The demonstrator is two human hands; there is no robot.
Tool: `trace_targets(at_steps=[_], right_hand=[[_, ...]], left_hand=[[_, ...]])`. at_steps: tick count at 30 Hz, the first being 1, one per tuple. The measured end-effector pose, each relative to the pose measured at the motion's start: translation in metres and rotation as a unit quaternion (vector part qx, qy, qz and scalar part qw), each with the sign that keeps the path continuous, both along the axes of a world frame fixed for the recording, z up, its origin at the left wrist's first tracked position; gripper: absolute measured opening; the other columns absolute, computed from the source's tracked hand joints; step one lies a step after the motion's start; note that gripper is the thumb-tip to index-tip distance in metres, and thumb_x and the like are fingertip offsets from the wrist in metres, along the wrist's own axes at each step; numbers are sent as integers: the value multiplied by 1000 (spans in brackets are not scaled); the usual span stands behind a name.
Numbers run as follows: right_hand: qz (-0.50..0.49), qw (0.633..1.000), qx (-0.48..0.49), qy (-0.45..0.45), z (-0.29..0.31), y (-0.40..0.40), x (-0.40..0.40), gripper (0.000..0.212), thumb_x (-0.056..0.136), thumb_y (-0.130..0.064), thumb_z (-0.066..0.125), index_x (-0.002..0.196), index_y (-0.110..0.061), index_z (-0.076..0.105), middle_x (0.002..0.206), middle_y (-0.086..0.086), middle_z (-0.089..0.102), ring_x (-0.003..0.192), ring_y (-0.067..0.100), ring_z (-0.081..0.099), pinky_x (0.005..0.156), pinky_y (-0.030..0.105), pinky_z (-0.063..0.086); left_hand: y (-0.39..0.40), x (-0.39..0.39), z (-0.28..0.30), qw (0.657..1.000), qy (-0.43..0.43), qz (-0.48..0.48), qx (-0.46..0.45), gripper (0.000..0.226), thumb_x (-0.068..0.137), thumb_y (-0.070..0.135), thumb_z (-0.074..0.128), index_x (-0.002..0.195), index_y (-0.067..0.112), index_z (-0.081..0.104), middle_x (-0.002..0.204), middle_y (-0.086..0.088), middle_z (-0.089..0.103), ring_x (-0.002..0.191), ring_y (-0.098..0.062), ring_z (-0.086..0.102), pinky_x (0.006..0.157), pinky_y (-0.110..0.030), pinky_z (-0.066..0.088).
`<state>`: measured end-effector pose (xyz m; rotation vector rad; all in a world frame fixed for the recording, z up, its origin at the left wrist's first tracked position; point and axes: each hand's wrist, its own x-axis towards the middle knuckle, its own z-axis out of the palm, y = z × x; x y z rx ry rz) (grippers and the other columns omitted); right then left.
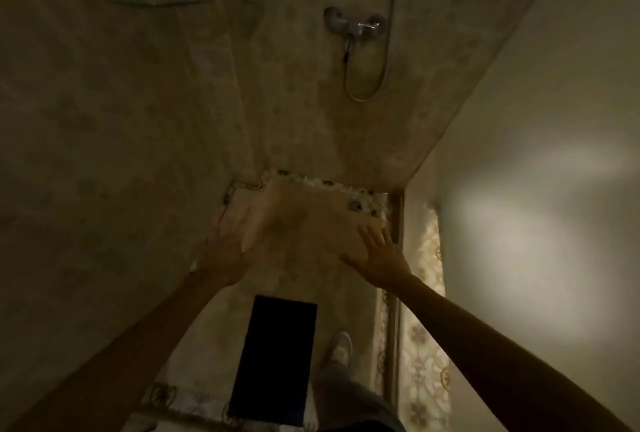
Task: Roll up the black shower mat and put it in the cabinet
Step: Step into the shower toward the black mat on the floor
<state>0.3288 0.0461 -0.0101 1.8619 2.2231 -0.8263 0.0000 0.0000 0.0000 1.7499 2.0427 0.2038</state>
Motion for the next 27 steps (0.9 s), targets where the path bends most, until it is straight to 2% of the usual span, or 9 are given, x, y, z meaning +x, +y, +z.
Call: trace_targets(at_steps=[5, 9, 12, 16, 17, 19, 21, 25, 27], right_hand=[[57, 998, -27, 2, -13, 74, 43, 90, 90, -81, 35, 161, -35, 4, 170, -3, -1, 155, 27, -9, 125, 51, 8], [80, 997, -20, 13, -14, 122, 59, 90, 88, -82, 30, 161, -36, 6, 170, -2, 1, 156, 26, -5, 125, 50, 8], [102, 995, 3, -1, -16, 158, 62, 89, 86, -87, 22, 160, -40, 4, 170, -4, 0, 155, 24, -9, 123, 51, -1], [133, 990, 30, -18, -17, 208, 53, 95, 80, -91, 11, 160, -42, 3, 170, -7, -2, 154, 22, -18, 119, 47, -17], [145, 989, 31, -16, -19, 222, 50, 94, 79, -91, 11, 159, -42, 2, 170, -7, -2, 153, 22, -19, 118, 47, -19], [180, 983, 31, -24, -25, 253, 42, 92, 81, -89, 14, 159, -42, 0, 170, -6, -4, 154, 24, -17, 119, 50, -16], [217, 975, 27, -38, -31, 287, 30, 89, 86, -87, 20, 159, -42, 0, 170, -4, -2, 155, 26, -12, 122, 54, -8], [280, 957, 70, -31, -43, 347, 2, 88, 87, -85, 31, 160, -41, 9, 170, -5, 9, 156, 24, -6, 124, 53, 3], [313, 948, 56, -26, -43, 372, -11, 89, 85, -88, 28, 159, -44, 7, 170, -7, 5, 155, 22, -9, 124, 49, -2]], left_hand=[[62, 42, -5, 998, -5, 68, -9, 95, 78, 82, 19, 156, 35, -8, 169, 2, -5, 154, -28, -3, 124, -46, 0], [92, 70, -4, 996, -10, 79, -44, 92, 77, 86, 15, 152, 41, -15, 167, 7, -12, 154, -29, -7, 125, -47, -3], [116, 82, -8, 996, 2, 83, -42, 84, 86, 83, 13, 151, 42, -18, 166, 7, -17, 154, -25, -10, 124, -50, -1], [146, 84, -21, 994, 0, 99, -49, 91, 75, 89, 10, 150, 47, -19, 165, 10, -23, 153, -23, -13, 125, -49, -2], [154, 83, -26, 993, 3, 105, -44, 89, 78, 87, 14, 151, 47, -17, 165, 9, -23, 154, -24, -12, 125, -50, -1], [168, 81, -38, 991, 15, 126, -35, 81, 90, 80, 26, 151, 48, -16, 166, 8, -20, 154, -26, -9, 124, -52, 2], [184, 77, -49, 987, 17, 159, -24, 80, 90, 78, 31, 150, 51, -14, 167, 8, -15, 154, -28, -6, 124, -51, 3], [220, 69, -75, 977, 9, 212, -20, 90, 76, 88, 14, 154, 47, -4, 164, 7, -15, 154, -29, -8, 122, -53, 4], [232, 69, -84, 971, 11, 234, -54, 93, 73, 89, 9, 154, 46, -6, 165, 8, -16, 154, -27, -13, 123, -54, 3]])
